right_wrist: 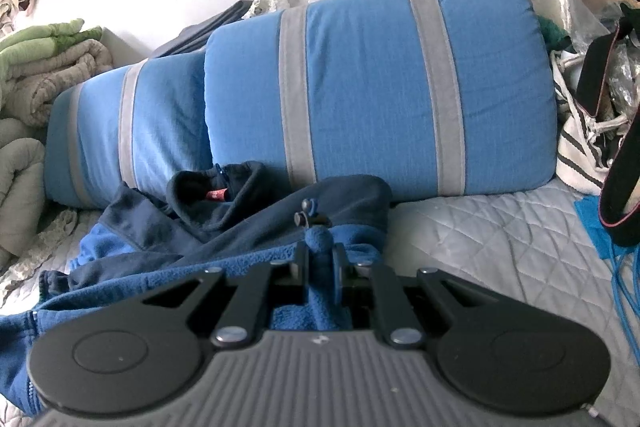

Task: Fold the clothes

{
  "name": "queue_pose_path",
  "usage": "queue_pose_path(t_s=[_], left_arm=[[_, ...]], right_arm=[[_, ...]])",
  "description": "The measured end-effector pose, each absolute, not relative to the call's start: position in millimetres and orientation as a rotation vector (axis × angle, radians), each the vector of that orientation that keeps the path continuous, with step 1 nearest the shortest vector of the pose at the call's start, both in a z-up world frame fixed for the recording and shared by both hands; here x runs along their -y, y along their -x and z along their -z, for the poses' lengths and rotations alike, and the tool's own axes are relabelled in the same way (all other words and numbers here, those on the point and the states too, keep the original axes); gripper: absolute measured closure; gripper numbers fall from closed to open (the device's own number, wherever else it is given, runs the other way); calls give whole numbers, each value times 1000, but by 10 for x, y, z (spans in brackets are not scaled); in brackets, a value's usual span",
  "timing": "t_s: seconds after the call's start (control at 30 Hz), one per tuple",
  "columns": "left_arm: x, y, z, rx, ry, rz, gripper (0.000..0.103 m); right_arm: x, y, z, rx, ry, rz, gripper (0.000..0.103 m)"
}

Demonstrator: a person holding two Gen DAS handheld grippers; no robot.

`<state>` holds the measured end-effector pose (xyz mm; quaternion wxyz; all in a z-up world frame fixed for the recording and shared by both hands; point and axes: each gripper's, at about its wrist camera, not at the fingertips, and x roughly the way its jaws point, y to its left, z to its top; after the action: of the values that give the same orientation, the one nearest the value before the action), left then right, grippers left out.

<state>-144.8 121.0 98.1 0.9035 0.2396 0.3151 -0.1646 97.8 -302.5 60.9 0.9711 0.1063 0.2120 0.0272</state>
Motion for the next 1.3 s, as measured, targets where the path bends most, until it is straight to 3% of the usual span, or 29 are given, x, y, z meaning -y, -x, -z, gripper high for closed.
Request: queue_pose_path(t_s=[0.07, 0.1, 0.27, 0.67, 1.07, 1.3], left_arm=[[-1295, 1417, -1004, -665, -416, 383, 76], [-1308, 1421, -1027, -654, -392, 386, 82], [-1372, 1439, -1139, -599, -276, 403, 84], [-1329, 1635, -1457, -366, -111, 275, 87], [-1228, 2466, -1714, -183, 5, 274, 88], [-1210, 2823, -1761, -224, -29, 294, 88]], right_arm=[[3035, -955, -611, -424, -216, -53, 92], [3041, -943, -613, -422, -216, -52, 92], [3140, -746, -672, -380, -278, -27, 92], [3152, 613, -1085, -218, -257, 41, 94], [3064, 1826, -1293, -95, -306, 84, 96], [3016, 2319, -1399, -130, -318, 50, 95]])
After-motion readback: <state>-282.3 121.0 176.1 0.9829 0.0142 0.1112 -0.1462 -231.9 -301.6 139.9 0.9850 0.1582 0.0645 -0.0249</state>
